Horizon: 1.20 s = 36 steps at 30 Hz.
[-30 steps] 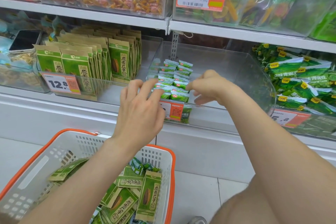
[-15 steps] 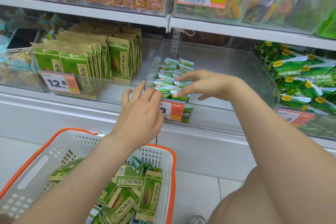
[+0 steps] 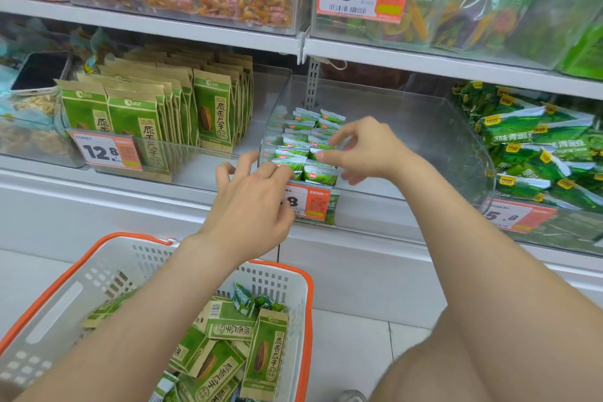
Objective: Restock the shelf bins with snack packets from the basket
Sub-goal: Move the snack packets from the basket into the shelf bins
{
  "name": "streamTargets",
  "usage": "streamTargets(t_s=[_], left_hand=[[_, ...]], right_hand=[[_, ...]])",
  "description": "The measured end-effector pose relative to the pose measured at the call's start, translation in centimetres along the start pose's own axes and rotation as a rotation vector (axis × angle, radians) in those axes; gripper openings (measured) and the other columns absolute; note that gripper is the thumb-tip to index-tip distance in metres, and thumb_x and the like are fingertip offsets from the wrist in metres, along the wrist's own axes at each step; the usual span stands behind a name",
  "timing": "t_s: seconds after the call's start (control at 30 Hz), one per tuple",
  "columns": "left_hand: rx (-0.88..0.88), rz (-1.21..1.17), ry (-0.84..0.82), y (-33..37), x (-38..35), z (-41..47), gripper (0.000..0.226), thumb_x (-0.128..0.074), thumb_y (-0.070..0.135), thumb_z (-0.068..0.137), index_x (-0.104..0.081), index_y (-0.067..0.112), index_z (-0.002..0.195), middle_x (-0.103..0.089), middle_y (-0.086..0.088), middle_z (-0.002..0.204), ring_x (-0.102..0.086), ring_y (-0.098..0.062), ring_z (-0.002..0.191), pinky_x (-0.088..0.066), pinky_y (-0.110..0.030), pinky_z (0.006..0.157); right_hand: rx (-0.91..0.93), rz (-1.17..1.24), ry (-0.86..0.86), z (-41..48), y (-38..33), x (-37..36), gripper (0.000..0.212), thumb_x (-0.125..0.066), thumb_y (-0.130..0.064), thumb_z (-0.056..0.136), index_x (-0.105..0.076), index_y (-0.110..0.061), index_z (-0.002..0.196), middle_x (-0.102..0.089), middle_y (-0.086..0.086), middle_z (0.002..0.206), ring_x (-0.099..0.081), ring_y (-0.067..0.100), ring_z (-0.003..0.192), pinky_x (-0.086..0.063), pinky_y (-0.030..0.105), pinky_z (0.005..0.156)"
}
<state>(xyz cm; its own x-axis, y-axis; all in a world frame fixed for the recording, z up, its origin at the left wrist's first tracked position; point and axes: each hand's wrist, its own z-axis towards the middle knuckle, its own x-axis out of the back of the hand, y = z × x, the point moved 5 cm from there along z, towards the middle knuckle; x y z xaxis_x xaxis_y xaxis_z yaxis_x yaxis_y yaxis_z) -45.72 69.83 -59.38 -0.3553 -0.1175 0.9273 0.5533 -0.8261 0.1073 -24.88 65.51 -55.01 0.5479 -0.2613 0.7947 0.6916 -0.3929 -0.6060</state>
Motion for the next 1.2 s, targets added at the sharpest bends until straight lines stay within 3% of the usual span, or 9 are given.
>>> streamTargets(t_s=[0.1, 0.2, 0.33, 0.4, 0.53, 0.8, 0.9, 1.03, 1.2], left_hand=[[0.003, -0.004, -0.022, 0.0, 0.0, 0.0, 0.031, -0.053, 0.032, 0.092, -0.055, 0.024, 0.122, -0.061, 0.007, 0.114, -0.033, -0.032, 0.133, -0.026, -0.048, 0.093], [0.001, -0.008, -0.070, -0.1, 0.0, 0.0, 0.040, -0.052, 0.031, 0.093, -0.052, 0.026, 0.132, -0.060, 0.008, 0.125, -0.029, -0.031, 0.139, -0.025, -0.050, 0.099], [-0.029, -0.136, 0.044, -0.3, 0.6, -0.8, 0.054, -0.061, 0.021, 0.088, -0.051, 0.024, 0.142, -0.052, 0.003, 0.149, -0.025, -0.037, 0.150, -0.024, -0.057, 0.111], [-0.067, -0.181, 0.268, -0.3, 1.7, -1.6, 0.049, -0.064, 0.012, 0.083, -0.059, 0.017, 0.131, -0.052, -0.006, 0.142, -0.037, -0.038, 0.140, -0.034, -0.054, 0.106], [-0.091, -0.251, 0.604, -1.4, 3.0, -3.6, 0.016, -0.062, 0.001, 0.081, -0.058, 0.007, 0.096, -0.052, -0.007, 0.097, -0.048, -0.031, 0.090, -0.038, -0.042, 0.076], [0.107, -0.251, -0.242, -4.9, -8.0, -8.0, 0.029, -0.040, 0.053, 0.082, -0.052, 0.027, 0.075, -0.059, 0.009, 0.068, -0.062, -0.027, 0.072, -0.043, -0.034, 0.057], [0.102, -0.161, -0.468, -5.5, -12.8, -10.9, 0.023, -0.046, 0.046, 0.086, -0.052, 0.027, 0.074, -0.060, 0.007, 0.075, -0.066, -0.028, 0.077, -0.052, -0.035, 0.064], [0.103, -0.067, -0.759, -6.2, -19.1, -14.7, 0.010, -0.051, 0.028, 0.097, -0.059, 0.024, 0.101, -0.066, 0.000, 0.100, -0.064, -0.026, 0.092, -0.056, -0.039, 0.076], [0.239, -0.279, -1.061, -5.3, -25.2, -17.5, 0.042, -0.054, 0.030, 0.104, -0.048, 0.011, 0.141, -0.060, -0.010, 0.134, -0.060, -0.028, 0.115, -0.052, -0.041, 0.092]], right_hand=[[0.090, -0.215, 0.019, 0.7, 0.0, -1.2, 0.046, -0.066, -0.037, 0.100, -0.062, -0.019, 0.142, -0.067, 0.005, 0.131, -0.073, 0.027, 0.097, -0.055, 0.032, 0.088], [0.087, -0.300, -0.131, 0.9, 0.4, -2.9, 0.039, -0.046, -0.025, 0.108, -0.060, -0.021, 0.145, -0.072, 0.001, 0.103, -0.066, 0.026, 0.105, -0.044, 0.028, 0.085], [0.097, -0.298, -0.008, 0.3, 0.0, -2.1, 0.042, -0.036, -0.019, 0.111, -0.055, -0.013, 0.149, -0.055, 0.011, 0.151, -0.040, 0.031, 0.146, -0.032, 0.035, 0.116], [0.146, -0.250, 0.167, -1.0, -1.2, -1.4, 0.040, -0.039, -0.014, 0.108, -0.064, -0.011, 0.138, -0.062, 0.015, 0.139, -0.045, 0.031, 0.139, -0.038, 0.037, 0.112], [0.397, -0.102, 0.477, -6.7, -5.7, -0.7, 0.025, -0.052, -0.017, 0.090, -0.077, -0.022, 0.091, -0.066, -0.008, 0.081, -0.061, 0.014, 0.079, -0.051, 0.031, 0.077], [0.522, -0.634, -0.323, -12.6, -6.5, -13.6, 0.010, -0.053, -0.025, 0.085, -0.058, -0.021, 0.078, -0.047, -0.004, 0.065, -0.057, 0.030, 0.068, -0.044, 0.031, 0.054], [0.422, -0.770, -0.611, -13.1, -4.1, -17.7, 0.016, -0.052, -0.017, 0.093, -0.059, -0.015, 0.078, -0.052, 0.002, 0.075, -0.056, 0.025, 0.066, -0.040, 0.028, 0.052], [0.350, -0.851, -0.743, -12.4, -2.6, -19.7, 0.016, -0.048, -0.013, 0.097, -0.059, -0.015, 0.085, -0.060, 0.005, 0.086, -0.054, 0.021, 0.064, -0.043, 0.031, 0.053], [0.356, -0.829, -0.718, -10.1, -2.5, -20.0, 0.020, -0.045, -0.013, 0.098, -0.064, -0.014, 0.103, -0.060, 0.006, 0.093, -0.060, 0.023, 0.075, -0.056, 0.037, 0.067]])
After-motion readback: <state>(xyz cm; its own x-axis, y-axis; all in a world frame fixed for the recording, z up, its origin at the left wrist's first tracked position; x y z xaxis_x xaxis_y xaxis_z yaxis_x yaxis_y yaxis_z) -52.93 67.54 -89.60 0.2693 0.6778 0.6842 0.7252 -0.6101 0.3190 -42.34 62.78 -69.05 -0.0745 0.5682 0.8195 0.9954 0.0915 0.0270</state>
